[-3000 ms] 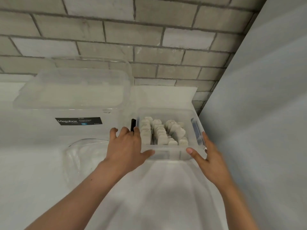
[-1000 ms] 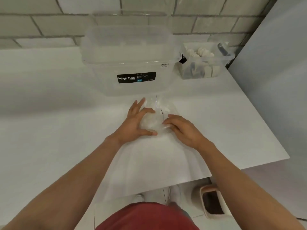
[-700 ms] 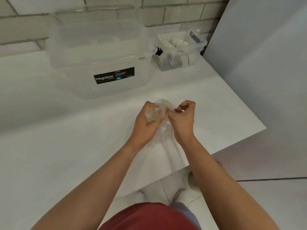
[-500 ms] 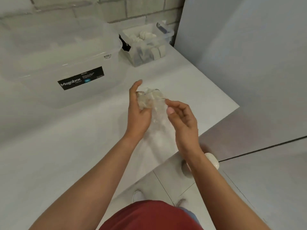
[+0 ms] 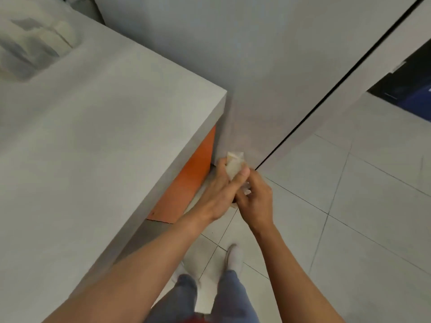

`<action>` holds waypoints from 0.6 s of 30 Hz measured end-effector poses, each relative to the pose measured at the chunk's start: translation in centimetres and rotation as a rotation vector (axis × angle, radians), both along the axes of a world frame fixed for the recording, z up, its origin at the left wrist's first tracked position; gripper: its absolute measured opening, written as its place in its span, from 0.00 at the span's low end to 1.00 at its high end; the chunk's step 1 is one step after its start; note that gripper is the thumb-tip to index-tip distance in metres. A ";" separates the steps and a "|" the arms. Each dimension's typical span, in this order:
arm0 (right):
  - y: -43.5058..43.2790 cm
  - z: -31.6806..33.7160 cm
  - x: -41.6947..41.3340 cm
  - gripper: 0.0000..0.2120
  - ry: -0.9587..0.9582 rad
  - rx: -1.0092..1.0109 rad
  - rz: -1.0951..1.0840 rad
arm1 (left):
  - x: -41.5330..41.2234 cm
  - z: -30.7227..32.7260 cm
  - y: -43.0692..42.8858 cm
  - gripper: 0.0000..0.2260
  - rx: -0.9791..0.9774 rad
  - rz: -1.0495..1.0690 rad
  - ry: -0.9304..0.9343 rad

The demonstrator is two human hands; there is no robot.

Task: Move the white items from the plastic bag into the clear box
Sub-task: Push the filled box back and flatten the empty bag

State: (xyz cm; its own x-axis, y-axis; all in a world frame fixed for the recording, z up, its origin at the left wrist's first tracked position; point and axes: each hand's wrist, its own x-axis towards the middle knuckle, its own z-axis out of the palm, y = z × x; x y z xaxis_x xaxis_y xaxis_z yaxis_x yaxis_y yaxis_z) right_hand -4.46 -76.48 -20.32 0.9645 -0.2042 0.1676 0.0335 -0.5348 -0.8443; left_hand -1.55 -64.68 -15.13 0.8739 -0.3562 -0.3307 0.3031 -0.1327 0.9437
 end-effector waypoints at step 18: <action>-9.5 -46.3 5.0 0.13 0.284 -0.263 -0.089 | 5.0 -49.0 -5.4 0.41 0.651 0.005 0.060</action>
State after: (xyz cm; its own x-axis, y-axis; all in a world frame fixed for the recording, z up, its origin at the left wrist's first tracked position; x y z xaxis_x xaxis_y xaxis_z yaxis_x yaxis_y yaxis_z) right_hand 0.58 -85.95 -66.67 0.9603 -0.2751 -0.0459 -0.2384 -0.7242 -0.6471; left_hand 3.48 -70.07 -64.13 0.8483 -0.0623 -0.5258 0.3551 -0.6696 0.6523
